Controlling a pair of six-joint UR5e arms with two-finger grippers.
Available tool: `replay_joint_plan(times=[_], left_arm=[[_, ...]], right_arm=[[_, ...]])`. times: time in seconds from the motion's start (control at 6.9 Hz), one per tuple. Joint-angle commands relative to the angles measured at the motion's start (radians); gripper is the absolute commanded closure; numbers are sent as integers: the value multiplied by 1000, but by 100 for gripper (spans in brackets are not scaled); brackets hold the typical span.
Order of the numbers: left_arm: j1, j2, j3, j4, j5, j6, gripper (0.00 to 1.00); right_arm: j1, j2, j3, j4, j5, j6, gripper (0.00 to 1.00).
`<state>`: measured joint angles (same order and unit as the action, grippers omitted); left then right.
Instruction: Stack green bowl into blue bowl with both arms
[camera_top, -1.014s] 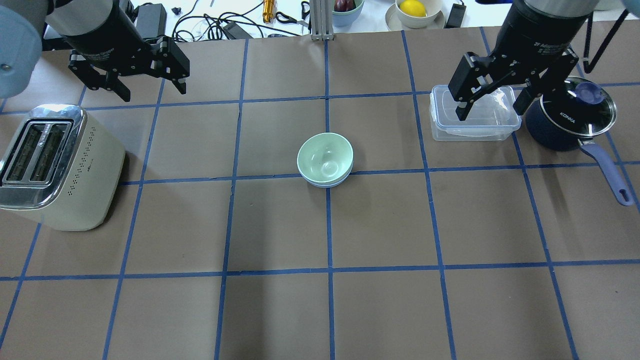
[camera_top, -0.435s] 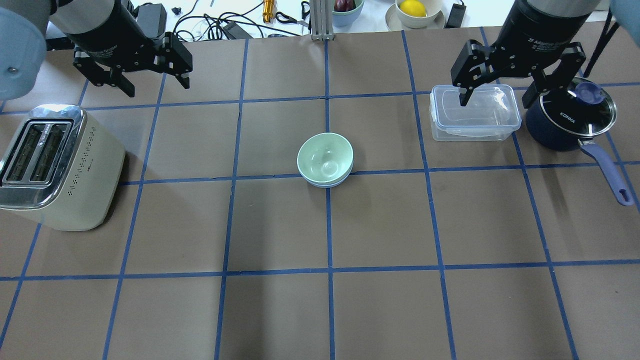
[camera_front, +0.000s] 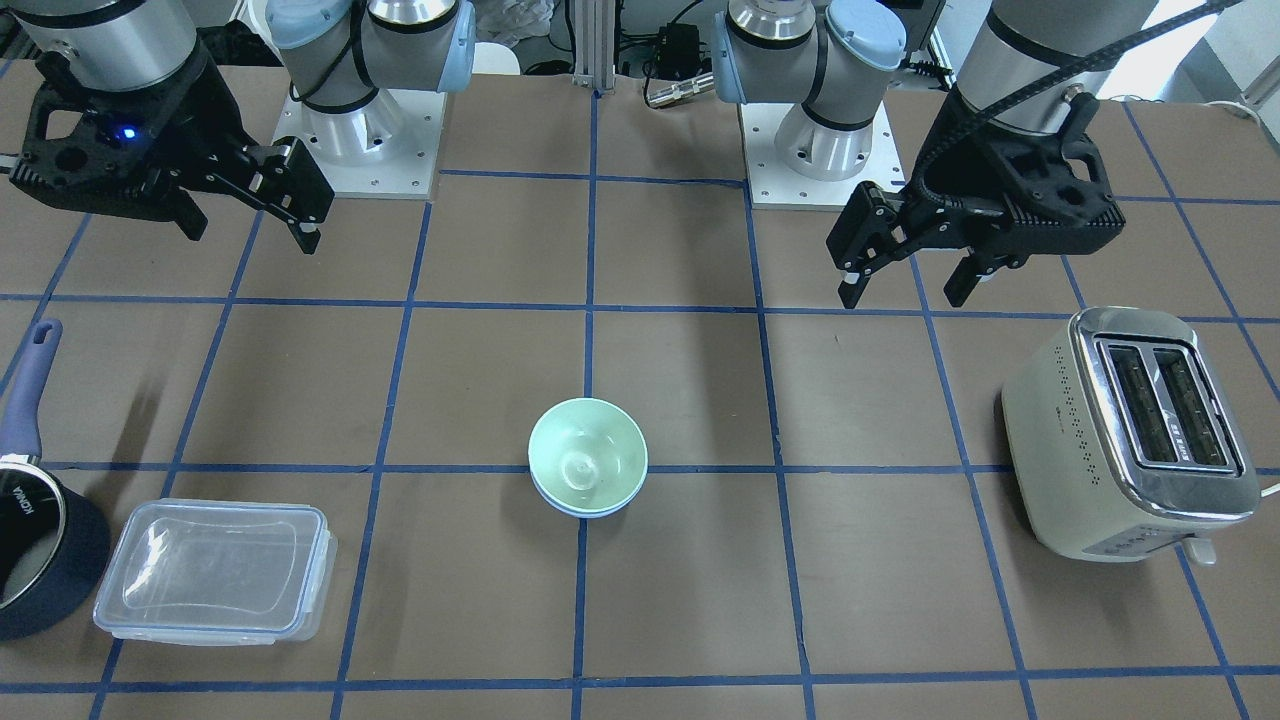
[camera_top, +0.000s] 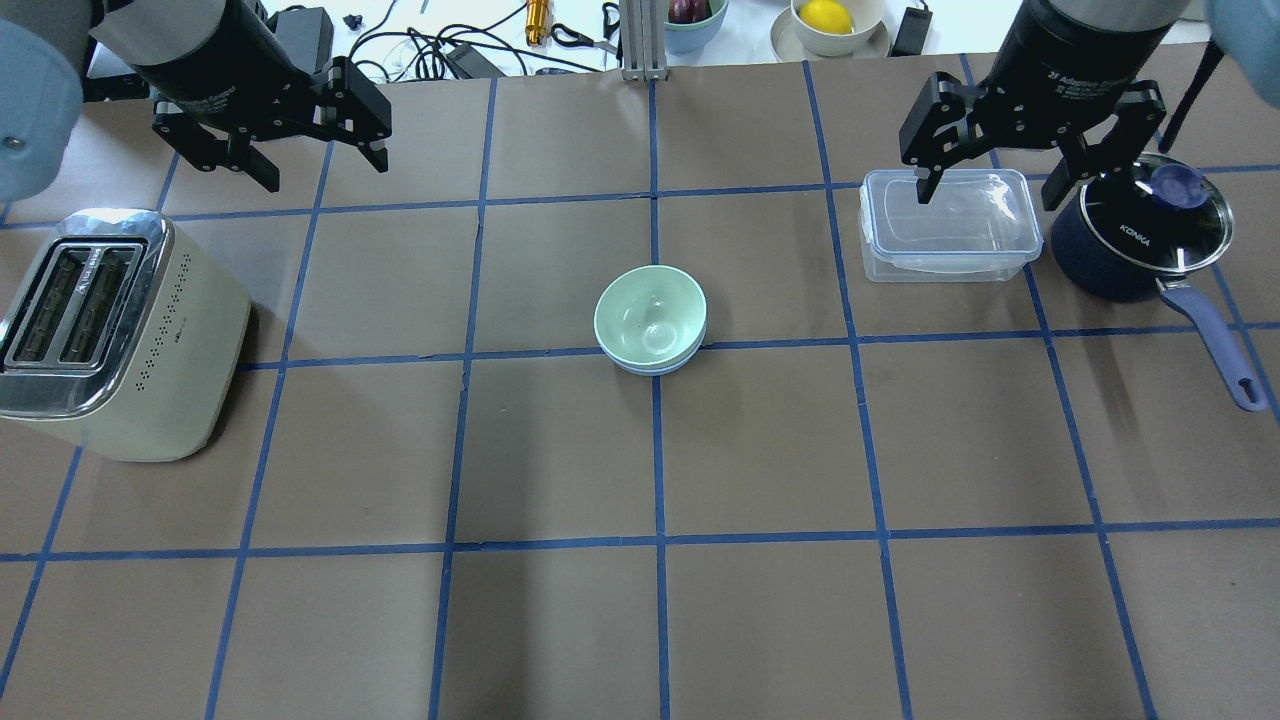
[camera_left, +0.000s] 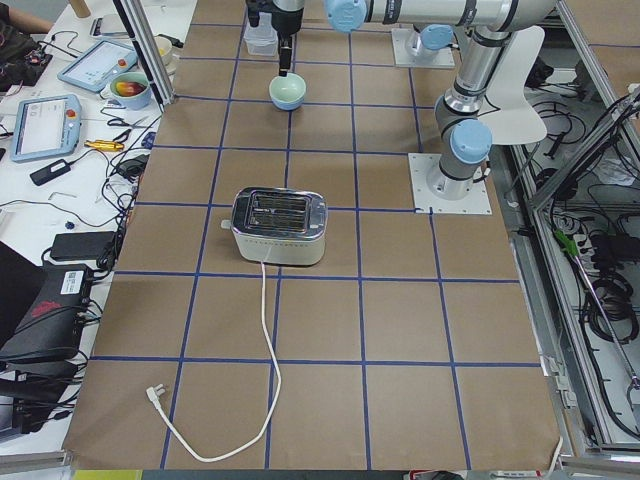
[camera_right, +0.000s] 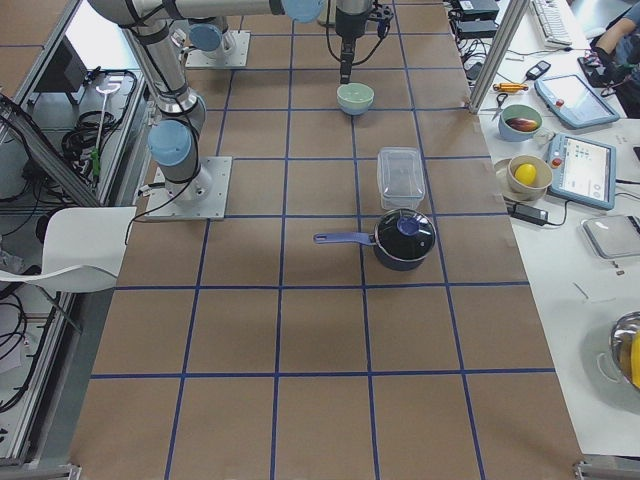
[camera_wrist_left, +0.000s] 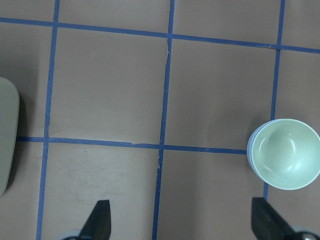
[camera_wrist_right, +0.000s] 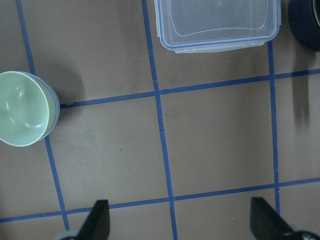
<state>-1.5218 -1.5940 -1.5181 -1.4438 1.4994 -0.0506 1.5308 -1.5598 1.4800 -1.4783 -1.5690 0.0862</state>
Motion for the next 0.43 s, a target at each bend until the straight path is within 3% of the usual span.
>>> replay_joint_plan(times=[0.0, 0.29], left_arm=[[0, 5, -1, 2, -1, 0, 0], [3, -10, -2, 8, -1, 0, 0]], right_arm=[[0, 0, 0, -2, 0, -3, 0], [0, 0, 0, -2, 0, -9, 0]])
